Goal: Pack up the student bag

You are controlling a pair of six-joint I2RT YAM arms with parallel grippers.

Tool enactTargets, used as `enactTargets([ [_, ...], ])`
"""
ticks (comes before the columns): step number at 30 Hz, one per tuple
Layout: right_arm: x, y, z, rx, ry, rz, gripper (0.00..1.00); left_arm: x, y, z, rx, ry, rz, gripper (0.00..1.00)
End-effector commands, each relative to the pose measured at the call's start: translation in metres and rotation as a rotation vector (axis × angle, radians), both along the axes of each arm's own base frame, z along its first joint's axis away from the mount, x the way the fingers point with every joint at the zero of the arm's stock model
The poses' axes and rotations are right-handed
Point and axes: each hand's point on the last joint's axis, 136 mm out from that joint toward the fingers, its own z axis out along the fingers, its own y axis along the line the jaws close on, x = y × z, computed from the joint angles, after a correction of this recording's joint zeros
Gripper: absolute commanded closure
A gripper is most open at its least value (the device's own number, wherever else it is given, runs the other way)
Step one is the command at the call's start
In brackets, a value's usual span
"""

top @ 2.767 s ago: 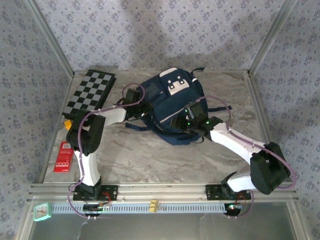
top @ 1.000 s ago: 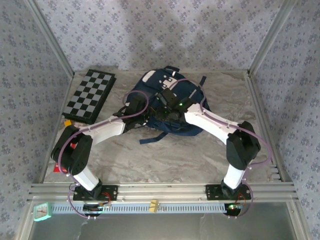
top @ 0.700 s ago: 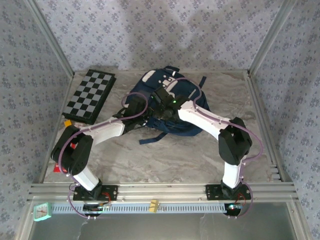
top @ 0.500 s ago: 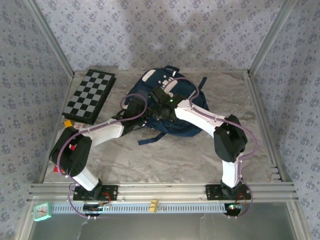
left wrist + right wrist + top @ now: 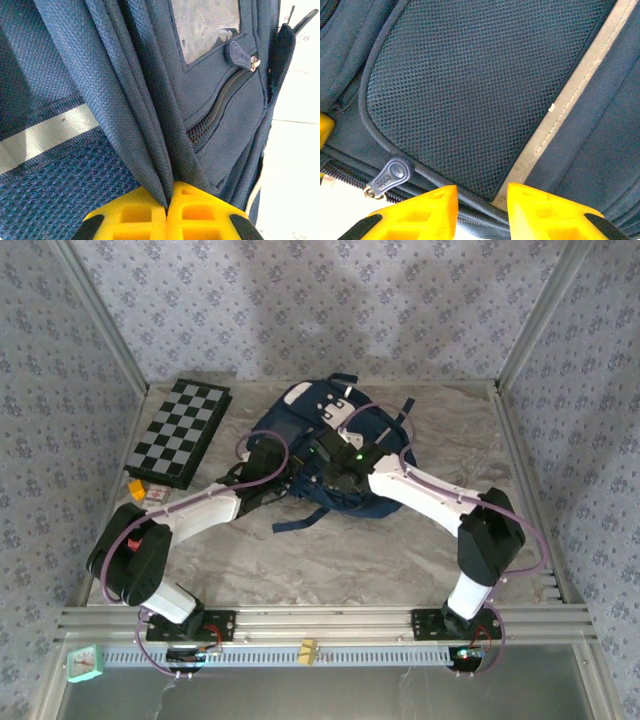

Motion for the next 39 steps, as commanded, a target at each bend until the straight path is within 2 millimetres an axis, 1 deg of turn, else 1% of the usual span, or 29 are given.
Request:
enactTargets([
  [1,-0.006,0.017,0.013,0.110,0.011,0.047,0.66,0.005,-0.006,0.041,-0.071,-0.113,-0.011,1.00],
  [3,-0.001,0.031,0.022,0.181,0.000,0.073,0.61,0.005,-0.005,0.042,-0.073,-0.115,-0.010,1.00],
  [4,-0.001,0.037,0.024,0.204,0.011,0.069,0.58,0.005,-0.005,0.042,-0.073,-0.117,-0.011,1.00],
  [5,-0.003,0.039,0.021,0.224,0.042,0.058,0.56,0.005,-0.005,0.042,-0.070,-0.118,-0.013,1.00],
  [6,-0.002,0.040,0.019,0.238,0.069,0.024,0.55,0.005,-0.005,0.042,-0.068,-0.118,-0.013,1.00],
  [8,0.002,0.042,0.020,0.262,0.058,-0.011,0.54,0.005,-0.004,0.043,-0.067,-0.120,-0.009,1.00],
  [10,0.003,0.041,0.017,0.277,0.055,-0.068,0.48,0.004,-0.005,0.041,-0.062,-0.118,-0.013,1.00],
  [11,0.003,0.041,0.015,0.294,0.065,-0.081,0.47,0.004,-0.005,0.041,-0.063,-0.116,-0.015,1.00],
  [13,0.016,0.043,0.020,0.337,0.039,-0.100,0.47,0.004,-0.006,0.040,-0.061,-0.114,-0.020,1.00],
  [16,0.019,0.040,0.023,0.351,0.047,-0.167,0.49,0.004,-0.005,0.039,-0.058,-0.113,-0.017,1.00],
  [19,0.015,0.040,0.027,0.366,0.019,-0.235,0.49,0.004,-0.006,0.041,-0.063,-0.117,-0.018,1.00],
  [20,0.011,0.036,0.026,0.351,0.033,-0.258,0.50,0.004,-0.007,0.040,-0.061,-0.116,-0.019,1.00],
  [22,0.007,0.028,0.030,0.321,0.030,-0.298,0.50,0.005,-0.007,0.042,-0.078,-0.115,-0.019,1.00],
  [23,0.003,0.026,0.028,0.315,0.037,-0.315,0.51,0.005,-0.006,0.043,-0.080,-0.121,-0.020,1.00],
  [25,0.001,0.024,0.029,0.319,0.028,-0.314,0.50,0.004,-0.007,0.045,-0.076,-0.121,-0.032,1.00],
  [26,-0.001,0.023,0.027,0.323,0.047,-0.315,0.50,0.004,-0.009,0.047,-0.075,-0.123,-0.042,1.00],
  [28,0.000,0.034,0.021,0.371,0.096,-0.295,0.50,0.003,-0.013,0.047,-0.084,-0.112,-0.063,1.00],
  [30,-0.002,0.040,0.017,0.387,0.133,-0.298,0.50,0.004,-0.017,0.047,-0.106,-0.113,-0.080,1.00],
  [33,0.000,0.038,0.005,0.400,0.174,-0.330,0.50,0.006,-0.007,0.046,-0.094,-0.118,-0.049,1.00],
  [34,0.007,0.038,0.005,0.424,0.164,-0.333,0.50,0.006,-0.005,0.047,-0.094,-0.128,-0.043,1.00],
  [35,0.012,0.039,0.003,0.430,0.163,-0.334,0.50,0.006,-0.004,0.049,-0.091,-0.138,-0.046,1.00],
  [37,0.014,0.042,0.000,0.429,0.191,-0.330,0.50,0.005,-0.004,0.051,-0.083,-0.140,-0.058,1.00],
  [39,0.016,0.040,0.001,0.395,0.197,-0.327,0.50,0.005,-0.009,0.053,-0.089,-0.142,-0.088,1.00],
])
